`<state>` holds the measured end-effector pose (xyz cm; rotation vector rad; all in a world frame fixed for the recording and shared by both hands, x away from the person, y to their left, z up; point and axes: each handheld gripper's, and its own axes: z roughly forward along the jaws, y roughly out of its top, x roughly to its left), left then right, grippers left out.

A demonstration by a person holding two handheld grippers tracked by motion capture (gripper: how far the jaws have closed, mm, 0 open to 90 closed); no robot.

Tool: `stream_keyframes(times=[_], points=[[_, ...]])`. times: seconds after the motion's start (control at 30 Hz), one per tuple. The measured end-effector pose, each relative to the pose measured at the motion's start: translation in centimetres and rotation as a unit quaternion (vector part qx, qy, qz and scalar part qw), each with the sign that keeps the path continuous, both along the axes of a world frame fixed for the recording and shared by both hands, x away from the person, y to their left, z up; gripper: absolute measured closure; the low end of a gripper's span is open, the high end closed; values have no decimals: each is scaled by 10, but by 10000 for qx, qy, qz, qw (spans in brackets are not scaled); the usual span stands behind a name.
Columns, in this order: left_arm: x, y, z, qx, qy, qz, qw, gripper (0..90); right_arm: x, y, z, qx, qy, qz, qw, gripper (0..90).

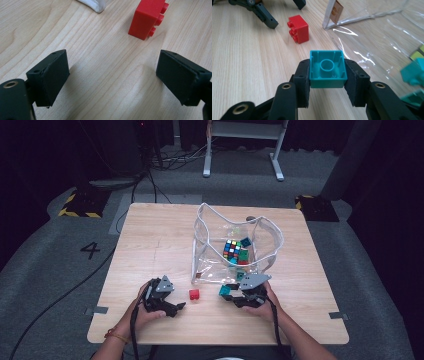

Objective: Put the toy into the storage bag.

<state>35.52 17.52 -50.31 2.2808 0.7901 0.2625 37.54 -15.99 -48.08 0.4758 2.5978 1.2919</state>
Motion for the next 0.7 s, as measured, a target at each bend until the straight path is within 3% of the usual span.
stream_keyframes(times=[0.1,0.13,0.33,0.37,0.7], points=[[0,0,0,0,-1,-3,10000,114,-3,-11,0,-52,6,-52,10000,591],[0,0,0,14,-14,0,10000,114,-2,-13,0,-23,-133,51,9999,591],[0,0,0,15,-12,-1,10000,114,-9,-35,-2,-159,-11,-170,9997,591],[0,0,0,10,-6,-4,10000,114,-8,-37,-3,-187,-85,-151,9997,591],[0,0,0,5,-1,-7,10000,114,-16,-73,-2,-127,-61,-478,9988,591]])
